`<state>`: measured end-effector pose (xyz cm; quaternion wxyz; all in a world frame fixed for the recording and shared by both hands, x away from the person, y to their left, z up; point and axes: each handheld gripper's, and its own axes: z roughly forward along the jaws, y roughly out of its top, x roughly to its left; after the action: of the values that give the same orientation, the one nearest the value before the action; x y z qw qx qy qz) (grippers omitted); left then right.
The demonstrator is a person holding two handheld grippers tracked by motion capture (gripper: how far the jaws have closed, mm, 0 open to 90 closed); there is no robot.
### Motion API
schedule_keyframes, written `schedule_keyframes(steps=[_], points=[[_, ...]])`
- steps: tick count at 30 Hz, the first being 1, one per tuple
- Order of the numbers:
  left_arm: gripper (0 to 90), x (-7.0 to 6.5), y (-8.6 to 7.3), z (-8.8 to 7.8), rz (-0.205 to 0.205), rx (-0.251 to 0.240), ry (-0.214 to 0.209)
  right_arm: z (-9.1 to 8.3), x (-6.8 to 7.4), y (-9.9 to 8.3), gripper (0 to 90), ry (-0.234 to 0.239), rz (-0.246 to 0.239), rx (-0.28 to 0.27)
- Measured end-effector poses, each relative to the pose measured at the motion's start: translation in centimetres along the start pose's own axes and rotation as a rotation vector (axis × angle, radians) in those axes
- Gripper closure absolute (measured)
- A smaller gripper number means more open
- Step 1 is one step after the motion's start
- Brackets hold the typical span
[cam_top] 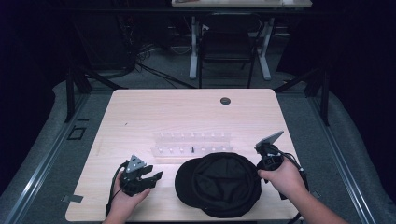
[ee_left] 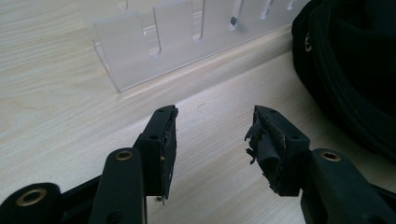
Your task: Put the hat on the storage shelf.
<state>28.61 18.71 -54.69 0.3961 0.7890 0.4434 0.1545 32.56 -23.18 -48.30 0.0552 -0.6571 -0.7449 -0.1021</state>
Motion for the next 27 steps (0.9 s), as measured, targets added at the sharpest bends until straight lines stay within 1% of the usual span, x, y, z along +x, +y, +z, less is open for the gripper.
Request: schedule_keyframes(steps=[1, 2, 3, 7, 9, 10, 11, 12, 13, 14, 16, 18, 20, 21, 23, 24, 25, 26, 27], points=[[50.6, 0.0, 0.0, 0.0, -0.002, 0.001, 0.003, -0.3, 0.1, 0.1, 87.7, -0.004, -0.006, 0.006], [50.7, 0.1, 0.0, 0.0, 0.002, 0.003, -0.003, -0.4, 0.3, 0.1, 87.7, -0.008, 0.001, -0.004], [50.7, 0.1, 0.0, 0.0, 0.002, 0.005, -0.005, -0.8, 0.4, 0.2, 87.7, -0.018, -0.015, 0.017], [50.9, 0.1, 0.0, 0.0, -0.001, 0.000, -0.002, -1.8, 0.9, 0.3, 87.7, -0.025, -0.024, 0.025], [50.9, 0.1, 0.0, 0.0, -0.002, 0.000, -0.002, -2.1, 1.2, 0.3, 87.7, -0.034, -0.015, 0.009], [51.0, 0.1, 0.0, 0.0, -0.006, 0.000, -0.002, -2.5, 1.2, 0.5, 87.7, -0.036, -0.031, 0.028], [51.1, 0.1, 0.0, 0.0, -0.006, 0.000, -0.001, -2.8, 1.2, 0.5, 87.7, -0.032, -0.032, 0.031], [51.1, 0.1, 0.0, 0.0, -0.007, 0.001, -0.002, -3.1, 1.3, 0.6, 87.7, -0.035, -0.031, 0.033], [51.1, 0.1, 0.0, 0.0, -0.008, 0.001, -0.001, -3.2, 1.4, 0.5, 87.7, -0.038, -0.016, 0.016], [51.1, 0.2, 0.0, -0.1, -0.007, 0.008, -0.005, -3.6, 1.4, 0.6, 87.7, -0.042, -0.033, 0.038], [51.1, 0.2, 0.0, -0.1, -0.007, 0.010, -0.005, -3.8, 1.5, 0.6, 87.7, -0.049, -0.027, 0.032], [51.1, 0.2, 0.0, 0.0, -0.007, 0.010, -0.005, -4.6, 1.7, 0.7, 87.8, -0.048, -0.025, 0.034], [51.3, 0.1, 0.0, 0.0, -0.007, 0.010, -0.004, -5.1, 2.0, 0.7, 87.7, -0.057, -0.016, 0.014], [51.3, 0.1, 0.0, 0.0, -0.007, 0.010, -0.004, -5.1, 2.0, 0.7, 87.7, -0.057, -0.016, 0.014], [51.3, 0.2, 0.0, 0.0, -0.008, 0.010, -0.004, -6.0, 2.2, 1.0, 87.8, -0.067, -0.036, 0.043], [51.3, 0.2, 0.0, 0.0, -0.008, 0.009, -0.003, -6.1, 2.4, 1.0, 87.8, -0.052, -0.021, 0.019], [51.4, 0.2, 0.0, 0.0, -0.008, 0.009, -0.002, -6.4, 2.4, 1.1, 87.8, -0.051, -0.030, 0.032], [51.4, 0.3, 0.1, -0.2, -0.002, 0.028, -0.006, -6.5, 2.7, 1.1, 87.8, -0.051, -0.016, 0.013], [51.5, 0.3, 0.1, -0.2, -0.002, 0.028, -0.006, -6.5, 2.7, 1.1, 87.8, -0.051, -0.016, 0.013]])
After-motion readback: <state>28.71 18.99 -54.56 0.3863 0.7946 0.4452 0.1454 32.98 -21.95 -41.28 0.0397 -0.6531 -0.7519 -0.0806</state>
